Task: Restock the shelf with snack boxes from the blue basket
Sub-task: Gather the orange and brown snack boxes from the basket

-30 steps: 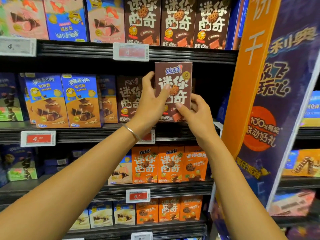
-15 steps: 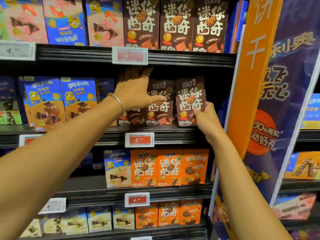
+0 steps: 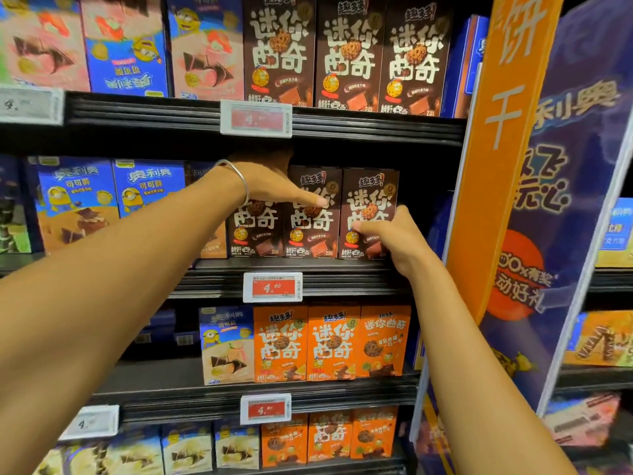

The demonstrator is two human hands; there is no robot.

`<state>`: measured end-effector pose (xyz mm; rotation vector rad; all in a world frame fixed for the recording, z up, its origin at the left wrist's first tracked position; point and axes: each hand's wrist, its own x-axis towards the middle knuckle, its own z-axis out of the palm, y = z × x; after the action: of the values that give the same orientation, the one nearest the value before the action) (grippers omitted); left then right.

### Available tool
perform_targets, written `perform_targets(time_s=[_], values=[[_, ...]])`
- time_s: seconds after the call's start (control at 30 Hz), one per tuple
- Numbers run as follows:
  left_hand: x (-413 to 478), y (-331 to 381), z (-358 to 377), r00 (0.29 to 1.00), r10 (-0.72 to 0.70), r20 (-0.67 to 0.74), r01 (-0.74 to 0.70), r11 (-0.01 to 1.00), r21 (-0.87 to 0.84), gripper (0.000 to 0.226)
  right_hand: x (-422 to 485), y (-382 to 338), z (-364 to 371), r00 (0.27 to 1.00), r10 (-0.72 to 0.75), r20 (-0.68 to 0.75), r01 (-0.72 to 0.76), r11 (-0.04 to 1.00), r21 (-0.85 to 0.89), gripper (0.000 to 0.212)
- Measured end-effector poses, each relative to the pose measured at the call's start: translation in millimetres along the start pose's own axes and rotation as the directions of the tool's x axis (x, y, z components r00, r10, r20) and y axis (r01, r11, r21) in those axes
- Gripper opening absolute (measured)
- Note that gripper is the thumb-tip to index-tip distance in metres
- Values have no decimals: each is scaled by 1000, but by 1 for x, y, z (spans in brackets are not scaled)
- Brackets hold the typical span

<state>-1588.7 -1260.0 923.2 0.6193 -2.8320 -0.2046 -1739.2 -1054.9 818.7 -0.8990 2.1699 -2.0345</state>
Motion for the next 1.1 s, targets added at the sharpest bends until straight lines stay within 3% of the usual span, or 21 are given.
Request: perform_targets(time_s=[0.1,0.23,0.33,0.43,0.67,0.83,0.97,1.03,1.1], values=[[1,0,-2,995,92,-47,-93,995,-24,125,2,0,1,999,4,-34,-3,1000,17,84],[-4,7,-6,981,-6,193,2,1000,19,118,9,3,1,1000,10,15,-10,1000,-24,83],[-3,9,-8,985,-10,172,6,1000,25,97,9,3,1,1000,-10,14,10,1000,-28,75],[-2,11,-9,985,-16,175,12,1000,26,91,9,4,0,999,-39,23,39,998,-38,63],[1,14,-5,992,7,128,-13,999,42,88,10,6,3,1000,-6,-7,6,1000,-21,72],[2,11,-1,999,-21,48,21,1000,-1,105,5,1,7,1000,-1,-24,0,1000,-9,78],[-7,8,0,994,25,-104,-26,1000,-13,123,-4,-10,6,997,29,-71,-27,999,29,102],[-14,8,-1,983,36,-178,-27,998,55,121,-7,-15,6,994,45,-97,-43,999,32,116],[-22,7,1,951,67,-301,-48,996,71,105,-13,-20,7,991,49,-125,-40,996,74,119]])
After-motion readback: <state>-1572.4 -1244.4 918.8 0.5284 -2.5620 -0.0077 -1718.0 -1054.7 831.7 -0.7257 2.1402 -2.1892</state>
